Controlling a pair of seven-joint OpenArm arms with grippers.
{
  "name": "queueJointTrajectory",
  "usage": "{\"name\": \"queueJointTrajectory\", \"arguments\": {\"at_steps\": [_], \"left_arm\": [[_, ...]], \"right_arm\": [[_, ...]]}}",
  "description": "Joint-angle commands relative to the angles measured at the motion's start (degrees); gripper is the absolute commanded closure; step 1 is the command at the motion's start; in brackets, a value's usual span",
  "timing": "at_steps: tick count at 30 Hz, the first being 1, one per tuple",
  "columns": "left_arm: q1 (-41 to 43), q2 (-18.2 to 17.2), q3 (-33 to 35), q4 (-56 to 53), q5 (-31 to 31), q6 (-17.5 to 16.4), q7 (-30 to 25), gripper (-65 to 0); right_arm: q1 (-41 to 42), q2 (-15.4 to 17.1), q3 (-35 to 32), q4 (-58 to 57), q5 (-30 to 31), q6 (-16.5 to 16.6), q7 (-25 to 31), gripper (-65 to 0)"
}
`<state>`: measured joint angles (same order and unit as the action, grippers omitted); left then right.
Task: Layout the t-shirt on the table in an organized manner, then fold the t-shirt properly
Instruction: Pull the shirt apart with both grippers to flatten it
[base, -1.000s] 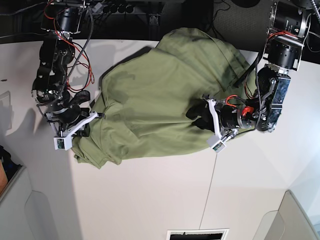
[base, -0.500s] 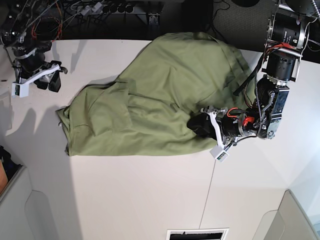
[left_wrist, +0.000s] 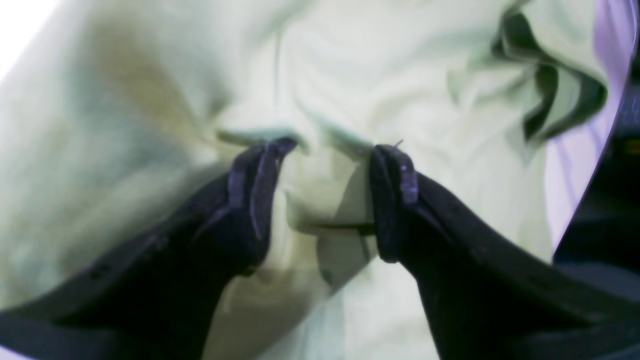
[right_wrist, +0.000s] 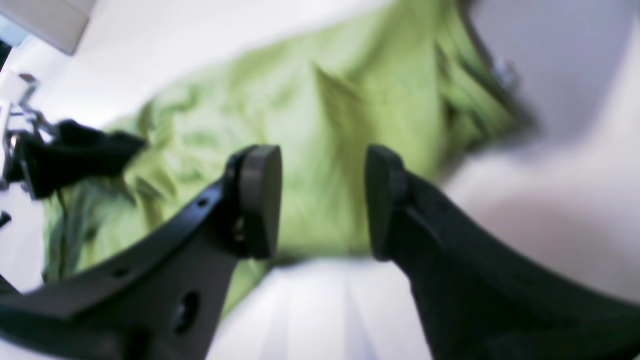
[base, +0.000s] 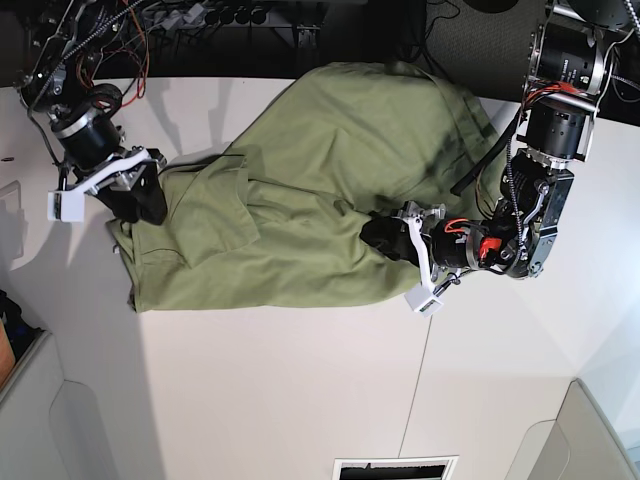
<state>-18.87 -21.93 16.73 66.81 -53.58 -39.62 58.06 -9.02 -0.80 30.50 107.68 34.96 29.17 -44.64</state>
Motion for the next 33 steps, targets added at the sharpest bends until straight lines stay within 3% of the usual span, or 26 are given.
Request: {"name": "queueJointTrajectory", "arguments": {"at_steps": [1,6,11,15,17,19,20,27,33], "left_arm": [[-1.4,-0.6,-0.3,2.1,-2.0,-0.4,-0.6,-33.1],[-1.4,-1.6,-0.3,6.8,-2.4,-0.4,-0.1,-33.1],[-1.3,-2.1,-0.3,7.7,-2.3,-0.4,0.2,-33.1],[-1.0,-2.6,-0.3,7.7,-2.3,-0.4,0.5,-33.1],[-1.0,-3.0,-0.3,7.7,-2.2,-0.4,0.4,-33.1],[-1.0,-3.2,-0.3,7.7,-0.8,-0.4,-0.2,-33.1],[-1.0,-3.2,-0.3,7.7,0.3,-0.4,-0.5,-33.1],[-1.0,-3.2,-0.3,7.6,3.6,-0.4,-0.9,-33.1],[-1.0,-3.1,-0.3,7.6,3.5,-0.4,-1.3,-33.1]], "right_arm": [[1.6,0.0,-1.2,1.0,-0.6,0.6,1.3,-27.4],[4.1,-1.1,-10.8,-1.0,-12.0,-2.4,2.5,-27.4],[4.4,-1.1,-19.5,-7.3,-26.1,-11.5,7.6,-27.4],[4.9,-1.1,-22.9,-12.4,-30.1,-16.6,9.1,-25.2],[4.9,-1.1,-23.6,-12.9,-30.8,-17.5,9.0,-15.7],[4.9,-1.1,-23.6,-12.4,-30.9,-18.1,9.0,-1.6],[4.9,-1.1,-23.6,-11.8,-30.9,-18.1,9.0,0.0],[3.8,-0.4,-23.1,-0.4,-34.8,-16.8,1.7,0.0],[-2.3,3.1,-16.7,10.9,-34.7,-17.0,1.6,0.0]]}}
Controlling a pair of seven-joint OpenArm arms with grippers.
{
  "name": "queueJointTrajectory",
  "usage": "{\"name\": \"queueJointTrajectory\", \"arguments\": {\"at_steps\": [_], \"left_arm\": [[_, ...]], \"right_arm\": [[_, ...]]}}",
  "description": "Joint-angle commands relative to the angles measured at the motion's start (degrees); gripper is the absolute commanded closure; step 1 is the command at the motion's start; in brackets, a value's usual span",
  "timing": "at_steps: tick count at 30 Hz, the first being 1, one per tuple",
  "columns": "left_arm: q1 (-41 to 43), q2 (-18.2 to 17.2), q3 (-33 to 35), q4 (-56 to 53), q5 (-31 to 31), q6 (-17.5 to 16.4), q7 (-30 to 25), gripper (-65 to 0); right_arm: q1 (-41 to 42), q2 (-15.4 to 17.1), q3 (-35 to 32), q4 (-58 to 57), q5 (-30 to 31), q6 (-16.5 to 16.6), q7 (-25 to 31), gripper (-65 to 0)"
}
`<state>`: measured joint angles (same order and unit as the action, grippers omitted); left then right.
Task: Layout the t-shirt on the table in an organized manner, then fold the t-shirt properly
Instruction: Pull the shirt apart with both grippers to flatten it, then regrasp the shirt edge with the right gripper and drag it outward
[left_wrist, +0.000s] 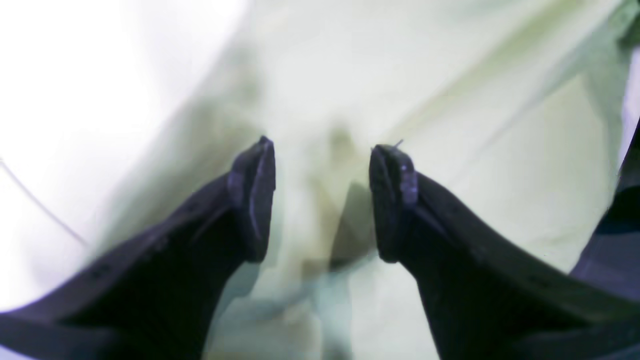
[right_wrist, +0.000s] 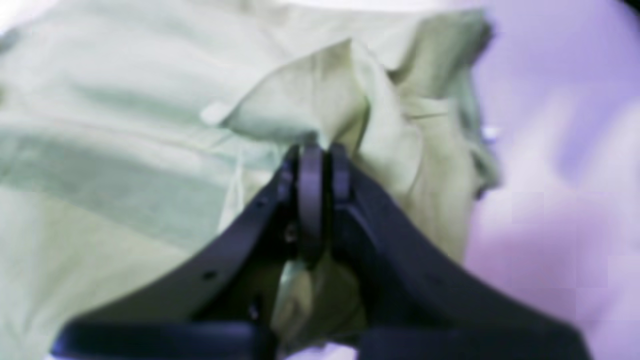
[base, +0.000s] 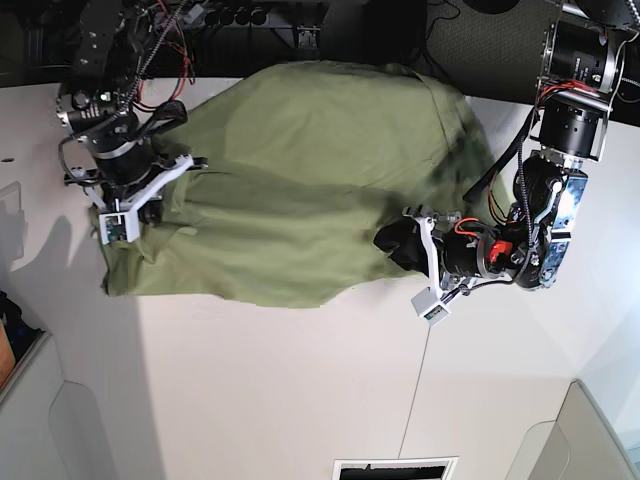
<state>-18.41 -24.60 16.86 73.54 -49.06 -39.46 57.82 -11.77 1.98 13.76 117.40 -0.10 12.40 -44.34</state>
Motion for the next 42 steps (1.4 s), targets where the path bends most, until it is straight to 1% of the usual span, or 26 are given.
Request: {"name": "queueJointTrajectory", "arguments": {"at_steps": [1,2,4,6,7,8,9,12,14,17,19,20,23,25,29,32,36,37,38,39,42], "left_arm": [[-1.5,-0.5,-0.4,0.9,-1.1,-0.5,-1.1,-33.1],[-1.4,-0.5,-0.4,0.9,-1.2,-0.5,-1.1,-33.1],[-1.4,-0.5,-0.4,0.9,-1.3,-0.5,-1.1,-33.1],[-1.4,-0.5,-0.4,0.9,-1.6,-0.5,-1.1,-33.1],[-1.4,-0.5,-0.4,0.9,-2.0,-0.5,-1.0,-33.1],[-1.4,-0.5,-0.4,0.9,-2.3,-0.5,-1.0,-33.1],[-1.4,-0.5,-0.4,0.9,-2.6,-0.5,-1.0,-33.1],[-1.4,-0.5,-0.4,0.9,-2.6,-0.5,-0.9,-33.1],[-1.4,-0.5,-0.4,0.9,-2.8,-0.5,0.8,-33.1],[-1.4,-1.0,-0.4,0.9,-6.5,-0.5,3.4,-33.0],[-1.2,-1.7,-0.4,0.9,-9.0,-0.5,3.4,-33.0],[-1.2,-2.0,-0.4,0.9,-9.1,-0.5,3.0,-33.0],[-0.8,-2.6,-0.4,0.9,-8.5,-0.5,2.8,-33.0],[-0.6,-2.6,-0.4,0.9,-7.6,-0.5,2.8,-33.0],[-0.4,-2.6,-0.4,0.9,-4.9,-0.5,0.8,-33.0],[-0.4,-2.6,-0.4,0.9,-4.7,-0.5,0.7,-33.0],[-0.4,-2.6,-0.4,0.9,-4.7,-0.5,0.2,-33.0],[-0.4,-2.6,-0.4,0.9,-4.6,-0.5,0.0,-33.0],[-0.4,-2.6,-0.4,0.9,-4.2,-0.5,-0.3,-33.0],[-0.4,-2.6,-0.4,0.9,-3.4,-0.5,-0.9,-33.0],[-0.4,-2.6,-0.4,0.3,-0.1,-0.5,-3.2,-33.0]], "right_arm": [[-0.6,0.8,1.6,2.2,0.6,-0.2,1.2,0.0],[-1.7,1.3,3.1,2.9,1.3,-0.2,1.2,-0.3],[-4.1,1.9,6.4,3.8,4.6,-0.2,1.2,-10.4],[-5.9,2.1,9.2,3.8,8.7,-0.2,1.2,-23.4],[-6.6,2.1,10.3,3.8,10.2,-0.2,1.2,-28.8],[-7.1,2.1,11.0,3.8,11.1,-0.2,1.3,-32.8],[-7.2,2.1,11.6,3.8,11.3,-0.2,1.4,-34.6],[-7.0,2.1,11.9,3.8,11.3,-0.3,3.0,-34.6],[-7.0,2.1,11.9,3.8,11.3,-0.2,4.2,-34.6],[-6.6,2.1,11.9,3.3,11.3,-0.3,4.3,-34.6],[-6.7,2.1,11.9,1.8,11.6,-0.4,5.5,-34.6],[-6.7,2.1,11.9,0.6,11.4,-0.5,6.2,-34.6],[-6.3,2.1,11.9,-4.0,11.5,-0.7,8.9,-34.6],[-4.6,2.1,11.9,-7.1,11.5,-0.9,8.9,-34.6],[0.2,2.1,11.9,-12.4,11.0,-1.3,8.8,-34.6],[2.6,2.1,11.9,-13.8,11.1,-1.3,7.7,-34.5],[3.7,2.0,11.9,-13.9,11.7,-1.3,7.6,-34.1],[3.7,2.0,11.9,-13.9,11.9,-1.3,7.7,-32.5],[3.6,2.0,11.9,-13.9,12.0,-1.3,7.6,-28.8],[3.6,2.0,11.9,-13.9,11.9,-1.3,7.6,-23.4],[3.5,2.0,11.9,-13.9,11.5,-1.3,7.6,-1.8]]}}
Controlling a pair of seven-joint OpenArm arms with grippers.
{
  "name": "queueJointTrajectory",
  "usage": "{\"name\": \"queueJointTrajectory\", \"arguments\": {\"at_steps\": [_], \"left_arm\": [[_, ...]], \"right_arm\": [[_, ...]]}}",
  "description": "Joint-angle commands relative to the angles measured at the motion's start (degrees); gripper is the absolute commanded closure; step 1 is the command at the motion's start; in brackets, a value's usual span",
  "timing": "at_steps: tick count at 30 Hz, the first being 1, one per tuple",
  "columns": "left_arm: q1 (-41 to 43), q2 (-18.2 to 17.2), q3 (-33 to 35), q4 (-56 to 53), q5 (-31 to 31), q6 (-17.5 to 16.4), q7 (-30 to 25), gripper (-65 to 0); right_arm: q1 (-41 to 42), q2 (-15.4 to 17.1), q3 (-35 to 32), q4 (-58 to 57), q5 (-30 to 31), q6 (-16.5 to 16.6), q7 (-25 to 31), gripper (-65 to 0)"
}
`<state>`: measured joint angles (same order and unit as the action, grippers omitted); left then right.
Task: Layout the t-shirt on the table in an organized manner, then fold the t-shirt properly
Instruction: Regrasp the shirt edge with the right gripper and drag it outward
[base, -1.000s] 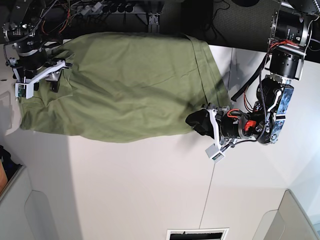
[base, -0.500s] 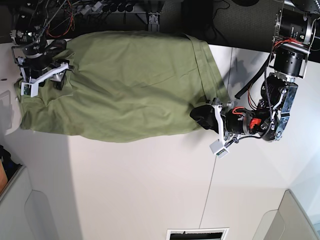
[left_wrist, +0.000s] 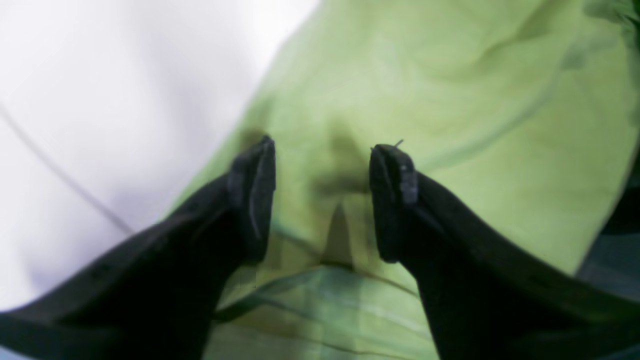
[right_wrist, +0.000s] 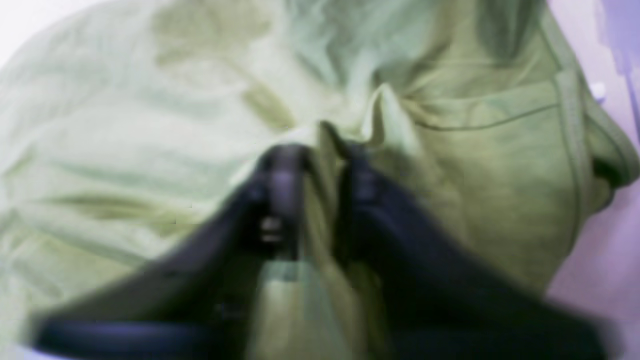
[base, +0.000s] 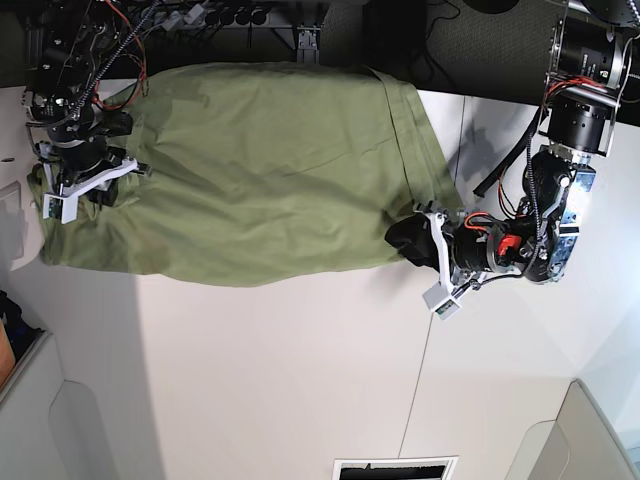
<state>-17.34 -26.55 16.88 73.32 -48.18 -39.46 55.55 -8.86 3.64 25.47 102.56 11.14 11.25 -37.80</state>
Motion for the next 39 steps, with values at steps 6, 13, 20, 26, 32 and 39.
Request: {"name": "queueJointTrajectory", "arguments": {"at_steps": [6,13,20,26,32,39], "left_arm": [[-1.5,-0.6,-0.4,-5.0,0.5,-0.5,-1.8,-33.0],[-1.9,-0.6,-0.4,-15.7,10.1,-0.5,-9.6,-33.0],[-7.0,-0.3,-0.4,-21.1,14.7,-0.5,-11.6,-33.0],[-13.1,0.0,-0.4,-24.8,16.1,-0.5,-9.8,-33.0],[-15.2,0.0,-0.4,-25.6,15.3,-0.5,-8.9,-33.0],[-15.2,0.0,-0.4,-25.6,12.9,-0.5,-5.9,-33.0]], "right_arm": [[0.8,0.4,0.2,1.9,0.2,0.8,1.1,0.0],[0.4,0.3,5.9,9.6,0.5,2.3,-3.2,0.0],[-4.0,1.3,18.0,15.6,12.8,8.3,-9.1,0.0],[-12.3,1.3,27.8,15.8,20.8,11.5,-9.8,0.0],[-14.8,1.3,31.9,15.8,22.8,11.5,-9.4,-9.5],[-9.8,1.3,31.9,15.8,25.6,11.5,-8.4,-30.8]]}}
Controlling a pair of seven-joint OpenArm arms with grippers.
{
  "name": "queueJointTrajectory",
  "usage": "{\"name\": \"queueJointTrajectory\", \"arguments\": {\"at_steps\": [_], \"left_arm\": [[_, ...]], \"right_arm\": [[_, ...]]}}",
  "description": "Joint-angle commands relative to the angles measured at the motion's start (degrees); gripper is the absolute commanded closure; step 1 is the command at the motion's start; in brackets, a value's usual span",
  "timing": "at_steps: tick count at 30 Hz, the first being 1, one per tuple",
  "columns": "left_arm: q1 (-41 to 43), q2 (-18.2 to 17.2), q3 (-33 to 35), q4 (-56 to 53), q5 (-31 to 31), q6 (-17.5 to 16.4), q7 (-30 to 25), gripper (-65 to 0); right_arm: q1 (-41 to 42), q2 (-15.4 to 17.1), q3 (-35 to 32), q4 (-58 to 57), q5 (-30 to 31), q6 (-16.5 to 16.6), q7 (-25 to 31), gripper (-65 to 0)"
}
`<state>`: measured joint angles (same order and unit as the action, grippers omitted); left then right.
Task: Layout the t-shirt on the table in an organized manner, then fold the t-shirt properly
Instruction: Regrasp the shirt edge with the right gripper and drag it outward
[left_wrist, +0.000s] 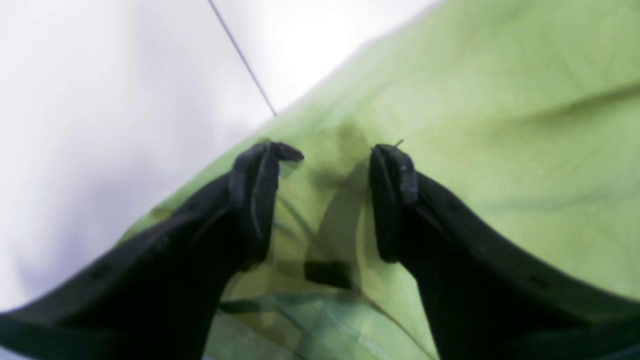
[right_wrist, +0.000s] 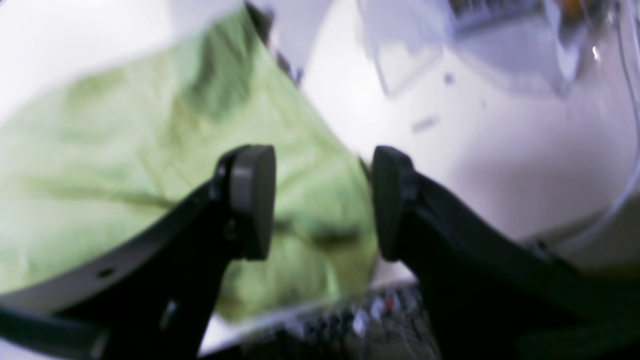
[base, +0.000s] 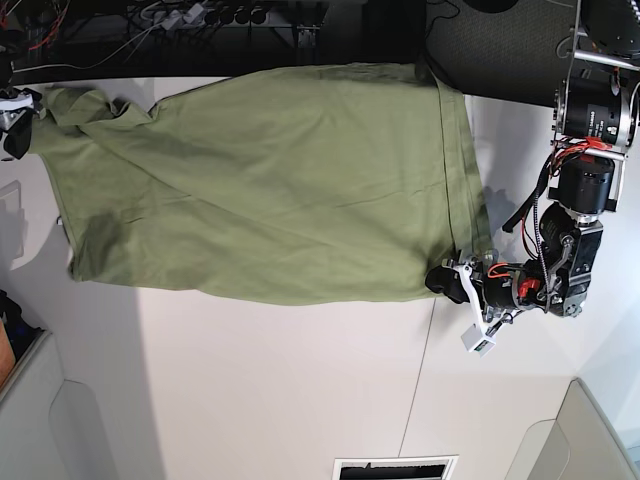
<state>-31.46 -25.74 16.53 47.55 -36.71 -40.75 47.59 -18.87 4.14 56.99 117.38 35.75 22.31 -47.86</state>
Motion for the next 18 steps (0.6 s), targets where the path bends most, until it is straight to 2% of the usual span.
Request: {"name": "queueJointTrajectory", "arguments": {"at_steps": [1,5,10,15,18], "left_arm": [[-1.0,-0.8,-0.1,0.2,1.4,0.8,2.2,-33.0],[-1.0,-0.9,-0.1,0.2,1.2,0.8,2.8,-33.0],[-1.0,-1.1,-0.1,0.7,-4.1,0.8,6.3,-33.0],[-1.1,-1.1,-0.1,1.7,-5.8,0.8,6.9,-33.0],[-1.0,-1.1,-0.1,1.7,-5.9,0.8,7.3,-33.0]], "right_arm": [[1.6,0.8,0.3,1.0,0.9,0.4,1.8,-30.8],[7.2,0.8,-0.6,0.7,0.4,0.4,2.6,-30.8],[13.0,1.6,-7.0,-5.2,-8.0,-1.5,5.9,-30.8],[18.5,5.8,-15.7,-20.3,-16.3,-1.7,11.5,-30.8],[22.2,8.8,-19.8,-29.4,-19.2,-5.0,14.7,-30.8]]}}
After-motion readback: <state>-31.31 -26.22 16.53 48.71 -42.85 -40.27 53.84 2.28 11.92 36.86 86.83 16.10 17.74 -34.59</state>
